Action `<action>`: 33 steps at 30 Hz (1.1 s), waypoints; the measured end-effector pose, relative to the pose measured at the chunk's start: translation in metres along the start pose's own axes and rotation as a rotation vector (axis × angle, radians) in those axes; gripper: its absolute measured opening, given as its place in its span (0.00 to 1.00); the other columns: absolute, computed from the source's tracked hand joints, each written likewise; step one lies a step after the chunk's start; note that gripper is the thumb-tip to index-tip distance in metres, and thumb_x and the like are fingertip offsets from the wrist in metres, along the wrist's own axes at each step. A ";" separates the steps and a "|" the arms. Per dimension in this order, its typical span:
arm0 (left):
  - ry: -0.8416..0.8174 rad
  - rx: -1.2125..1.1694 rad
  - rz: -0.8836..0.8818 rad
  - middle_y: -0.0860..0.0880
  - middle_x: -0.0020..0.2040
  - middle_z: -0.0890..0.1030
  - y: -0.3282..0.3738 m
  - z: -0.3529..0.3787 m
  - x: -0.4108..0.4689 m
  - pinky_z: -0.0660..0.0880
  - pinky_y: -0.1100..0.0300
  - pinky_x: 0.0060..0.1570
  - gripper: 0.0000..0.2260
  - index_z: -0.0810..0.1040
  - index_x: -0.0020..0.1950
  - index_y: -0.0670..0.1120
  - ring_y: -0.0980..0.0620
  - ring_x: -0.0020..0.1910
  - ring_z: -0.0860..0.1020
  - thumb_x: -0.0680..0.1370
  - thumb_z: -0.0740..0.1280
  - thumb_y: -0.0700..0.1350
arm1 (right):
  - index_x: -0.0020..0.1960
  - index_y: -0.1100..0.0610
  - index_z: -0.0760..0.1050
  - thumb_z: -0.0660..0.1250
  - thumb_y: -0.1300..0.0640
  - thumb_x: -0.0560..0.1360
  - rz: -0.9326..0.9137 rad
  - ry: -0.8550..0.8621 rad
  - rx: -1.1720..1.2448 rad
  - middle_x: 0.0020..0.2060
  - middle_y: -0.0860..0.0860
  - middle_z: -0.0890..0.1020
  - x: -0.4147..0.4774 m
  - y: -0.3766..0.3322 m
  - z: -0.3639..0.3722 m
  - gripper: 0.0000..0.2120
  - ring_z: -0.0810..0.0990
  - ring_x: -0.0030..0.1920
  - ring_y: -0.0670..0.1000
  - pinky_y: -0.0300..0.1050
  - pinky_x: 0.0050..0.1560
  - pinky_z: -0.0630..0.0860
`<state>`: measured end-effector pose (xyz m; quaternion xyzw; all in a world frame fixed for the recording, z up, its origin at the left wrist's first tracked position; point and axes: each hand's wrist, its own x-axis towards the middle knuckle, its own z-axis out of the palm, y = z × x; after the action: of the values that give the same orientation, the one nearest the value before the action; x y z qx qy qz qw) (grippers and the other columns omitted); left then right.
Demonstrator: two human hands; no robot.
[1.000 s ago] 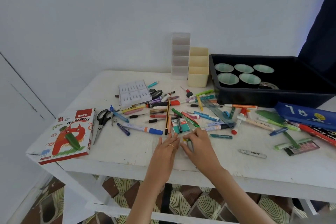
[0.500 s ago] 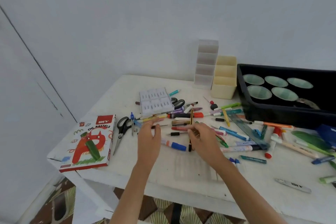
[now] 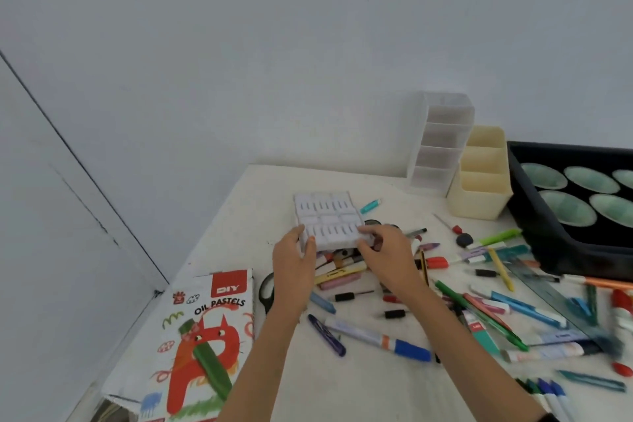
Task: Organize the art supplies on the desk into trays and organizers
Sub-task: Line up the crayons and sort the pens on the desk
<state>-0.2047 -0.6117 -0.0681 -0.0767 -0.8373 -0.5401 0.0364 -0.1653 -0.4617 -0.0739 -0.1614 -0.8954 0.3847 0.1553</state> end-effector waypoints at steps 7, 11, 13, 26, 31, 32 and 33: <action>0.074 -0.114 0.053 0.49 0.60 0.72 -0.021 -0.037 0.072 0.72 0.70 0.52 0.13 0.74 0.63 0.42 0.52 0.58 0.74 0.79 0.62 0.40 | 0.62 0.59 0.76 0.60 0.67 0.77 0.043 -0.050 0.215 0.57 0.54 0.79 0.044 -0.029 0.034 0.16 0.75 0.51 0.46 0.27 0.47 0.72; 0.047 -0.008 -0.019 0.46 0.60 0.75 -0.050 -0.049 0.101 0.68 0.62 0.59 0.13 0.75 0.63 0.41 0.49 0.61 0.73 0.80 0.61 0.42 | 0.62 0.57 0.76 0.57 0.71 0.75 0.109 -0.138 0.283 0.58 0.53 0.80 0.065 -0.033 0.059 0.19 0.78 0.54 0.46 0.39 0.61 0.73; -0.013 0.001 -0.056 0.46 0.63 0.74 -0.062 -0.052 0.106 0.66 0.64 0.60 0.14 0.74 0.64 0.42 0.51 0.63 0.72 0.80 0.61 0.43 | 0.63 0.56 0.75 0.56 0.72 0.75 0.134 -0.204 0.308 0.59 0.51 0.79 0.070 -0.032 0.064 0.22 0.78 0.54 0.46 0.39 0.58 0.74; -0.367 0.098 0.300 0.51 0.43 0.79 -0.034 -0.021 0.050 0.72 0.66 0.42 0.02 0.81 0.44 0.50 0.57 0.42 0.76 0.73 0.72 0.43 | 0.43 0.53 0.80 0.72 0.62 0.71 -0.003 -0.302 0.129 0.38 0.45 0.83 0.019 -0.020 0.010 0.05 0.81 0.39 0.41 0.34 0.44 0.78; -0.434 0.180 0.306 0.49 0.46 0.77 -0.035 -0.010 0.034 0.75 0.60 0.47 0.06 0.82 0.48 0.44 0.53 0.42 0.77 0.72 0.72 0.43 | 0.40 0.49 0.79 0.77 0.59 0.66 -0.068 -0.337 -0.015 0.40 0.47 0.80 0.002 -0.009 0.011 0.09 0.79 0.41 0.45 0.39 0.44 0.77; -0.437 0.204 0.308 0.49 0.47 0.76 -0.034 -0.009 0.033 0.75 0.61 0.47 0.06 0.82 0.48 0.43 0.52 0.42 0.77 0.73 0.71 0.42 | 0.41 0.49 0.79 0.77 0.59 0.65 -0.091 -0.327 -0.045 0.41 0.48 0.79 0.001 -0.006 0.013 0.09 0.78 0.42 0.47 0.40 0.44 0.76; -0.439 0.235 0.315 0.49 0.47 0.75 -0.033 -0.008 0.032 0.74 0.62 0.47 0.06 0.82 0.49 0.44 0.52 0.42 0.77 0.74 0.70 0.42 | 0.42 0.50 0.80 0.77 0.60 0.65 -0.119 -0.318 -0.073 0.42 0.49 0.79 0.000 -0.005 0.015 0.10 0.77 0.43 0.48 0.41 0.45 0.76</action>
<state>-0.2420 -0.6296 -0.0902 -0.3162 -0.8597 -0.3975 -0.0535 -0.1721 -0.4745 -0.0796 -0.0506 -0.9302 0.3626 0.0280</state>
